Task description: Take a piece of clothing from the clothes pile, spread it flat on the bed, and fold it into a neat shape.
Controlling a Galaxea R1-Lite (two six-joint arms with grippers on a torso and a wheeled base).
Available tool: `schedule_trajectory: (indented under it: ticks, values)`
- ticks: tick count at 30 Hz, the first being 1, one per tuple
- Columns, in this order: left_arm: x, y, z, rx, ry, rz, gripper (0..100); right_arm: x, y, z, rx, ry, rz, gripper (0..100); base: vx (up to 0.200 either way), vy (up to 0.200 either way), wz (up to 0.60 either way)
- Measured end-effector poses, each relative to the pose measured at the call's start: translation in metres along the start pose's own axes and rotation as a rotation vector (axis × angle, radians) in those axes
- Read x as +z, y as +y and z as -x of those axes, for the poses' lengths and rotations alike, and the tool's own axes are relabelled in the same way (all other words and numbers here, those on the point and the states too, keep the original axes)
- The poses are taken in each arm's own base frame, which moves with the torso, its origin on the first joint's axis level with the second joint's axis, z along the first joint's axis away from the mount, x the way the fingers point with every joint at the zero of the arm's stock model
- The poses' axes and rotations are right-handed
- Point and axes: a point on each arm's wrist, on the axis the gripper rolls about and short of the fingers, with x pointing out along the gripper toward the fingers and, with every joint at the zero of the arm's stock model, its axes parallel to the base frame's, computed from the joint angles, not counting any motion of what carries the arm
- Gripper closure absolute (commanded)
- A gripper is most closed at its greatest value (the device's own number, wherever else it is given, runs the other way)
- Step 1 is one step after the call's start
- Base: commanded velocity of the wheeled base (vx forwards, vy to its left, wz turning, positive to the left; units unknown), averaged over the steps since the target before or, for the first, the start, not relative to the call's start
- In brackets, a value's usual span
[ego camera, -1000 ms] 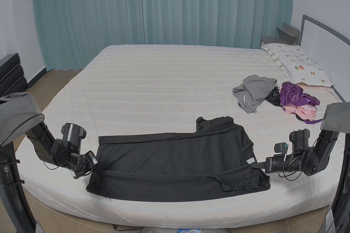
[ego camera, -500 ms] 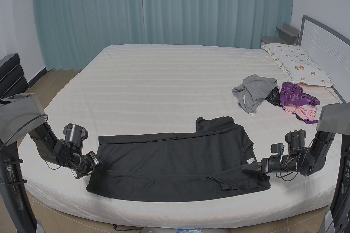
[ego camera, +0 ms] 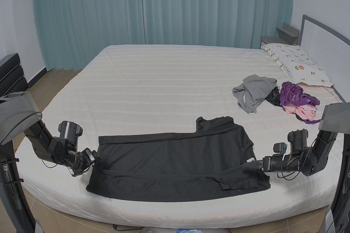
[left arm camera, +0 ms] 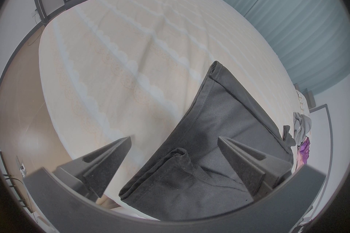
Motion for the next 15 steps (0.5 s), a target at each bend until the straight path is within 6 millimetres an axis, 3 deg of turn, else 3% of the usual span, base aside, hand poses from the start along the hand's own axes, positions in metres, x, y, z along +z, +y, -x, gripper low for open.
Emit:
schedule_trajectory:
  ticks: [8,9,15]
  values:
    - [0.001,-0.003,0.002,-0.026,0.006,0.000,0,0.001,-0.002,-0.007,-0.022,0.001,0.006,0,0.000,0.000,0.00]
    - [0.001,-0.003,0.003,-0.027,0.006,0.002,0,0.001,-0.002,-0.008,-0.023,0.003,0.006,100,0.000,0.000,0.00]
    - [0.002,-0.005,0.006,-0.038,0.000,0.007,0,0.002,-0.002,-0.013,-0.029,0.005,0.012,100,0.000,0.000,0.00]
